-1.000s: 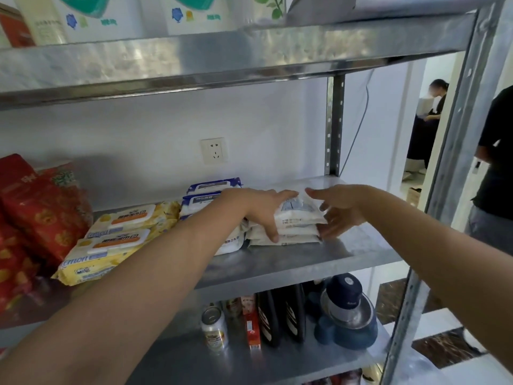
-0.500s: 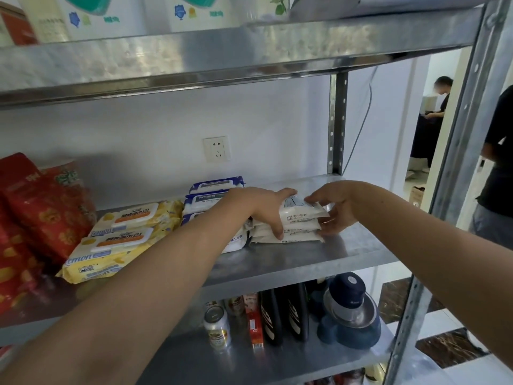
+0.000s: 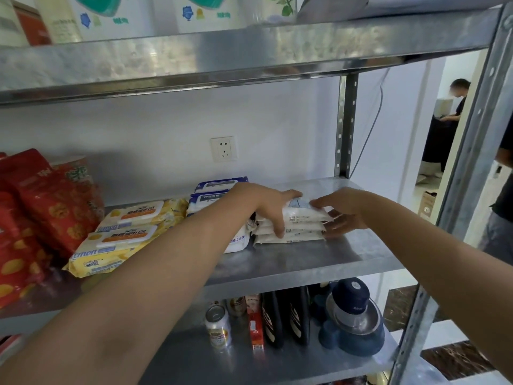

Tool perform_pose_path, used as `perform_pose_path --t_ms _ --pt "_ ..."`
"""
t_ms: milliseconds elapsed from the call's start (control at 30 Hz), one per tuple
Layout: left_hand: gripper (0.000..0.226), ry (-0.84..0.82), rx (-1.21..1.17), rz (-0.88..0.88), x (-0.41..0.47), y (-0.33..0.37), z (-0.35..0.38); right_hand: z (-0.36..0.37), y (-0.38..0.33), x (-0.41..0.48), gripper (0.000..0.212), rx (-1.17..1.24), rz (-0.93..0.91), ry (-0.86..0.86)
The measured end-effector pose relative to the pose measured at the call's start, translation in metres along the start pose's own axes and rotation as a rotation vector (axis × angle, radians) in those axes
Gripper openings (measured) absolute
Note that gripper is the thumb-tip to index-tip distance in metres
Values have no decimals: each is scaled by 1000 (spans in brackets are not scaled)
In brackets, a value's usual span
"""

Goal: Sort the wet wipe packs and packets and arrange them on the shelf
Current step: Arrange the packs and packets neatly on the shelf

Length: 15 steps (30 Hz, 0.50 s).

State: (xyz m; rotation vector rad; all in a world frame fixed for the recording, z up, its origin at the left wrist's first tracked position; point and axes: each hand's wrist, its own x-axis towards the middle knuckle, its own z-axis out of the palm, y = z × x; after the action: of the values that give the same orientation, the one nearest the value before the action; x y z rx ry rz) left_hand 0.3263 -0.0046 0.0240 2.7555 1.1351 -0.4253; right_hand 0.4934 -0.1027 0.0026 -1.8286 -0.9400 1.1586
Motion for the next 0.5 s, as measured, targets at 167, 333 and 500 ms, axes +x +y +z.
perform_pose_path --t_ms 167,333,500 --pt "134 -17 50 -5 1 -3 0 -1 8 5 113 -666 -621 16" --pt "116 204 377 48 -3 -1 12 11 -3 14 132 -1191 -576 -102" --pt "108 236 453 43 -6 -10 13 19 -4 16 130 -1156 -561 -160"
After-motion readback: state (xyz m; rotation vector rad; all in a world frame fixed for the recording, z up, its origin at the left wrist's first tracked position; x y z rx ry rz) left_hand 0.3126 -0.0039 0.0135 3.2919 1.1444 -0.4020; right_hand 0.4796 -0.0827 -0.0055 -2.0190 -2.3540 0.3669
